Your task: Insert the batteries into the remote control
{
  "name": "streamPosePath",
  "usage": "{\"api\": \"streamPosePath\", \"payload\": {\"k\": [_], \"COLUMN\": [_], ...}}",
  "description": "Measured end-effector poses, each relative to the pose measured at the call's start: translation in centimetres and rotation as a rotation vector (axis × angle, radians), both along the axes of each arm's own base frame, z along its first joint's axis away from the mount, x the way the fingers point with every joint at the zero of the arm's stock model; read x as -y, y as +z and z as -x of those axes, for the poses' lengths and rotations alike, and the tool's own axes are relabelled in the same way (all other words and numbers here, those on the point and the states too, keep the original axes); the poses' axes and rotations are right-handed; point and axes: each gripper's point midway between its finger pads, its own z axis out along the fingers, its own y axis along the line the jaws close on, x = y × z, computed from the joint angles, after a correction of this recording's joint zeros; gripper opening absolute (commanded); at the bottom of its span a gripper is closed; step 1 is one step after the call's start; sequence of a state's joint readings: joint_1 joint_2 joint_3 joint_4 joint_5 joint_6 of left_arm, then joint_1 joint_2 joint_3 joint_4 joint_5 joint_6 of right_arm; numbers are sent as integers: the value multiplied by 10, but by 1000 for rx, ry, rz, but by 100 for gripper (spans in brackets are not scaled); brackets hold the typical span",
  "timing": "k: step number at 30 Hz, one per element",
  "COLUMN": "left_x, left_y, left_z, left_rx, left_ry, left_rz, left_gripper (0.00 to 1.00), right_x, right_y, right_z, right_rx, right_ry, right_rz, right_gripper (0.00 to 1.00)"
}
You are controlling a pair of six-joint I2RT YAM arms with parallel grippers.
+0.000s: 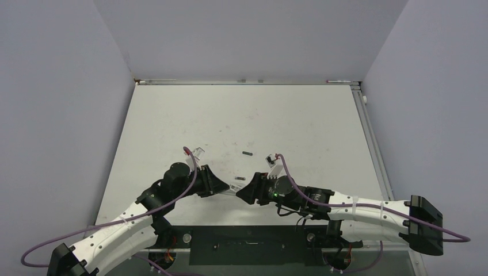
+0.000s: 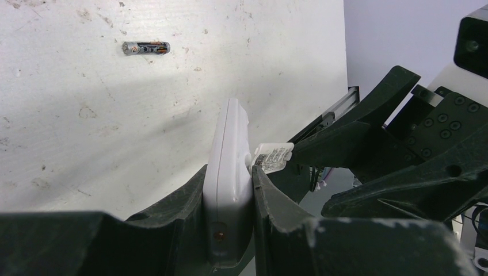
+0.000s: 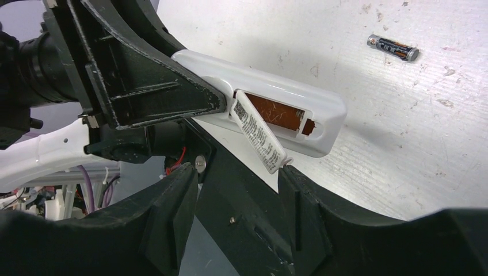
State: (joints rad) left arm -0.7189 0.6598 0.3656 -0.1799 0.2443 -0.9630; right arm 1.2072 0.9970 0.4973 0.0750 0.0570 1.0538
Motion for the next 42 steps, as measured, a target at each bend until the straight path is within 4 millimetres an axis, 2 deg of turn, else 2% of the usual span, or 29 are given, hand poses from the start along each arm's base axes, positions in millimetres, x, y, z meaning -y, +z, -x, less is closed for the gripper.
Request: {"api": "streamPosePath", "payload": {"k": [10,19,29,36,42], "left_x": [8,28,59,81,97], "left_y": [-9,-5,11,10,7], "left_z": [-1,-11,-30,-44,-56], "left_rx": [-38,-57,-29,-39,-43], "left_ry": [-26,-53,-86,-110,-125], "left_rz": [-6,10,38,33,15], "left_gripper": [0,0,0,0,0], "right_x": [7,18,48,72,91], "right_y": [17,22,24,28,17], "right_z": [-3,-7,-23,-41,-50], "right_rx": [23,38,51,70,78], "right_ry": [-32,-73,-166,-244,-290], "right_rz": [-40,-38,-6,5,57], "right_gripper": [52,53,53,53,54]}}
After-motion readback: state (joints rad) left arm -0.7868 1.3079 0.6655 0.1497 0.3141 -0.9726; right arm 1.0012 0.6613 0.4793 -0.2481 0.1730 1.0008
